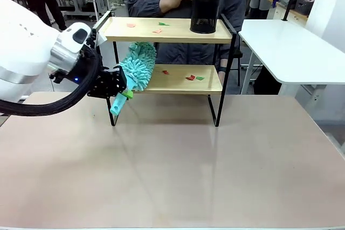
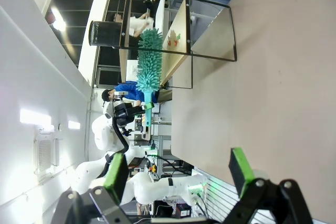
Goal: Clean the shelf.
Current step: Clean the specific tier of the Shelf with the Duster once objects are removed.
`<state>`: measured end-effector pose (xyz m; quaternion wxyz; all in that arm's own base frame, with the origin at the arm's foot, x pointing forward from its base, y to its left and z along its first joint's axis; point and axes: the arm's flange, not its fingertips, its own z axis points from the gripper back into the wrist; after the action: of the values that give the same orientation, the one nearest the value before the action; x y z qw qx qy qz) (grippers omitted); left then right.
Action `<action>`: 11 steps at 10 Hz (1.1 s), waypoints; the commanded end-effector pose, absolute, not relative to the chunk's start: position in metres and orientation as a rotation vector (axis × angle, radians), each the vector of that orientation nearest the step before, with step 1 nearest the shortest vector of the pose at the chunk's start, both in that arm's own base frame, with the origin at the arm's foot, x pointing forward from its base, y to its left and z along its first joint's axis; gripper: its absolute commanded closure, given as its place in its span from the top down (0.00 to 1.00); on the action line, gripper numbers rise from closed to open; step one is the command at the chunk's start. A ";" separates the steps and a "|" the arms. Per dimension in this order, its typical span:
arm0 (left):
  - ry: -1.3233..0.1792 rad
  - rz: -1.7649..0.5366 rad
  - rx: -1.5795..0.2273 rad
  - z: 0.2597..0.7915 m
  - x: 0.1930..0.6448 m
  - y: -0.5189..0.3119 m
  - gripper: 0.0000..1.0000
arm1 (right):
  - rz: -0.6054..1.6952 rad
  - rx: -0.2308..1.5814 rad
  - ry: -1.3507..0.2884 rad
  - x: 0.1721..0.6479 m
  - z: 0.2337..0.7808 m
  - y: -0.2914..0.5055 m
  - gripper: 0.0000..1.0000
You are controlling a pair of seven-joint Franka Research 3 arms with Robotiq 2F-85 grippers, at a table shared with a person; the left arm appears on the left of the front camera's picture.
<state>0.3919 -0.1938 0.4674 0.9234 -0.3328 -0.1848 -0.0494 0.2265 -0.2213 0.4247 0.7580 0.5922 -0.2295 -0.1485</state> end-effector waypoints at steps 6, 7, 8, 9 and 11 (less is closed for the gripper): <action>-0.298 -0.163 -0.621 0.457 0.410 -0.218 0.00 | -0.299 1.300 -0.530 0.229 0.426 -0.222 1.00; -0.277 -0.186 -0.623 0.457 0.410 -0.222 0.00 | -0.299 1.300 -0.530 0.229 0.426 -0.222 1.00; -0.268 -0.206 -0.624 0.458 0.410 -0.226 0.00 | -0.299 1.300 -0.530 0.229 0.426 -0.222 1.00; -0.254 -0.232 -0.622 0.458 0.410 -0.231 0.00 | -0.299 1.300 -0.530 0.229 0.426 -0.222 1.00; -0.224 -0.295 -0.627 0.459 0.410 -0.243 0.00 | -0.299 1.300 -0.530 0.229 0.426 -0.222 1.00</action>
<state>0.4042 -0.2412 0.4560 0.9363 -0.3054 -0.1211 -0.1244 0.2265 -0.2213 0.4247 0.7579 0.5923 -0.2295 -0.1482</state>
